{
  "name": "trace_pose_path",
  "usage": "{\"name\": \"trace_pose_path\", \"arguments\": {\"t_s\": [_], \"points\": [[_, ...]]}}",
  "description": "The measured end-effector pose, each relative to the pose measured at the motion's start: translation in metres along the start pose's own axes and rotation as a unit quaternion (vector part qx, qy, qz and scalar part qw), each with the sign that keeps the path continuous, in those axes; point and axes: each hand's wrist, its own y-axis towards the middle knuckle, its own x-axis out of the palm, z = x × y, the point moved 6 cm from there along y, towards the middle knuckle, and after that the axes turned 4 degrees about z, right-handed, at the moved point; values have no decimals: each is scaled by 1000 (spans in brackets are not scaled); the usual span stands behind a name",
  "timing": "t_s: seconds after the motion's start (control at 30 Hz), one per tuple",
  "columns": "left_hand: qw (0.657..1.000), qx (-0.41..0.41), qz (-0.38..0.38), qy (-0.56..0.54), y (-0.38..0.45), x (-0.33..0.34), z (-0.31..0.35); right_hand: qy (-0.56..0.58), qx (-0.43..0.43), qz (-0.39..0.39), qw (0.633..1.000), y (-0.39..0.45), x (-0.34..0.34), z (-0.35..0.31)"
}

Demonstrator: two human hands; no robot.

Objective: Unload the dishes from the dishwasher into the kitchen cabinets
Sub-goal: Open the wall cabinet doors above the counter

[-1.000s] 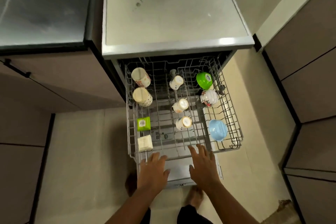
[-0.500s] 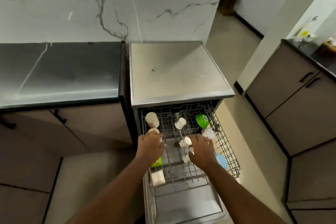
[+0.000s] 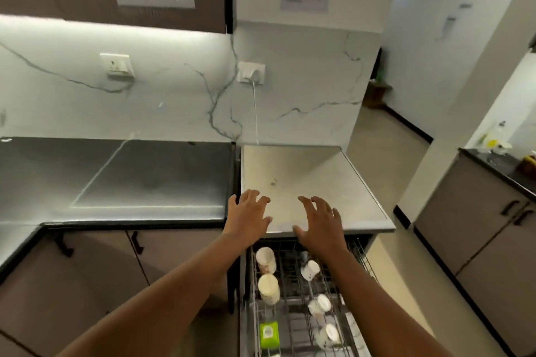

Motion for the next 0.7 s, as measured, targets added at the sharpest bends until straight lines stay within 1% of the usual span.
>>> {"name": "trace_pose_path", "arguments": {"t_s": [0.1,0.23,0.3,0.4,0.57,0.63,0.7], "points": [[1000,-11,11,26,4,-34,-1,-14,-25,33,999,16,-28,-14],[996,-41,63,48,9,-92,-13,-17,-71,81,994,34,-74,-34],[994,-51,76,66,9,-116,-24,-8,-89,97,991,40,-87,-43],[985,-66,135,82,-1,-156,-43,-5,-123,126,984,50,-119,-62],[971,-54,179,148,-4,-213,-71,0,-150,168,974,71,-160,-98],[966,-60,198,154,-5,-239,-85,7,-160,183,970,77,-172,-116],[960,-70,214,166,-6,-267,-104,6,-179,197,964,86,-185,-147]]}}
